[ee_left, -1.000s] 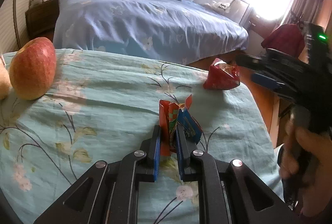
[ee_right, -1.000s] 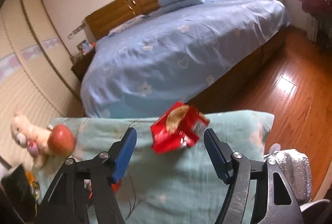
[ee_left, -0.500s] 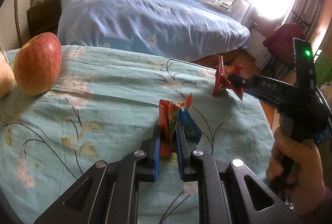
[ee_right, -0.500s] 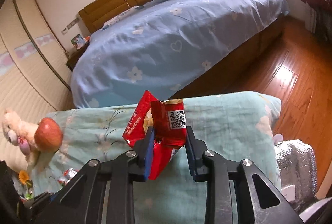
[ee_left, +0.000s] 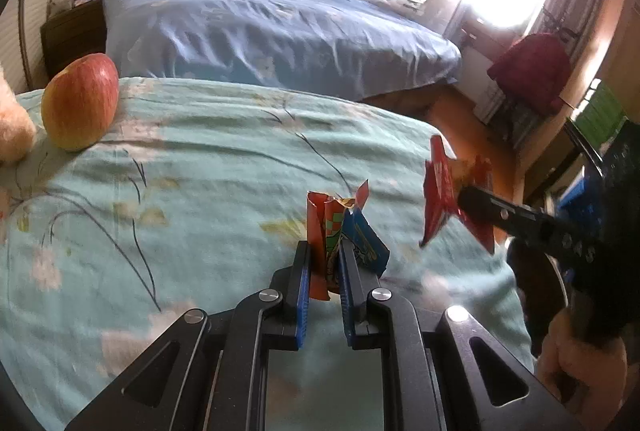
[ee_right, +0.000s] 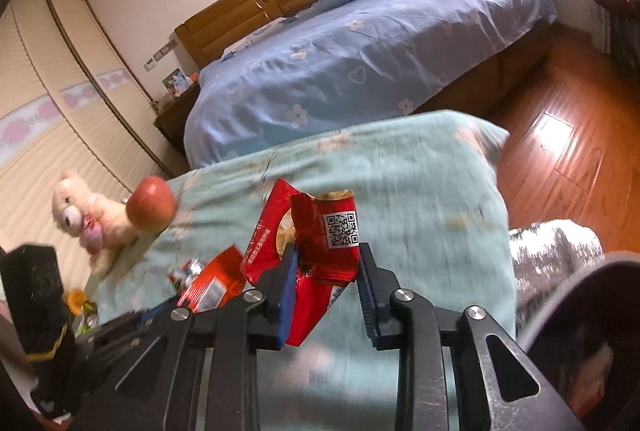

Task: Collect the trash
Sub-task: 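Carry the red and orange snack packets over the trash bin with both tools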

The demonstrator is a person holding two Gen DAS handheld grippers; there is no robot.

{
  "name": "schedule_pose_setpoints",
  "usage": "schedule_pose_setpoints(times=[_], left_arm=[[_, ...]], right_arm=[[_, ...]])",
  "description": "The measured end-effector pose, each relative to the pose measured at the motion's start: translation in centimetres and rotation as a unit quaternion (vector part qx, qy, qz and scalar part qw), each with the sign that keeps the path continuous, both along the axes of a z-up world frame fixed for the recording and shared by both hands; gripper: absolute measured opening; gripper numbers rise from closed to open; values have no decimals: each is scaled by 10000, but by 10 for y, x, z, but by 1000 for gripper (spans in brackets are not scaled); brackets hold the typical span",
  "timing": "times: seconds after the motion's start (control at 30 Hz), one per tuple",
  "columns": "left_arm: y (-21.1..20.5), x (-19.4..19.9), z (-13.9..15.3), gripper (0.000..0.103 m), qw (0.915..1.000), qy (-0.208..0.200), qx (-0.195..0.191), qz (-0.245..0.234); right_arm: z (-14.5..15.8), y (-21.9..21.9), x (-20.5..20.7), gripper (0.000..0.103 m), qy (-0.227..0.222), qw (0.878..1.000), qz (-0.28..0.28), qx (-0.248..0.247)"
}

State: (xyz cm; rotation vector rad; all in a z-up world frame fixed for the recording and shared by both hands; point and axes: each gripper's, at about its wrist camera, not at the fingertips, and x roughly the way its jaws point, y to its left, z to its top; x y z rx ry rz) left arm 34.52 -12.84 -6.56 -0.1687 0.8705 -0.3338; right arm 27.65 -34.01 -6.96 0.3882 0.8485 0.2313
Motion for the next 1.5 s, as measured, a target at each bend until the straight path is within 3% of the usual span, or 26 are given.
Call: schedule_pose_setpoints(times=[0.53,0.93,1.5], left_arm=[[-35,-81,13,12,9979,-140,168,-611],[-72,-105,23,12,9945,-240,231,-990],[-122,-115,34,12,9879,-434,370,-1440]], right_arm=[[-1,-26,-108,28,-130,9984,-529,-120],[5,-57,-143,28,-269,9945,-960,-309],[3,-97,-160,28,-261,9883,-1445,-403]])
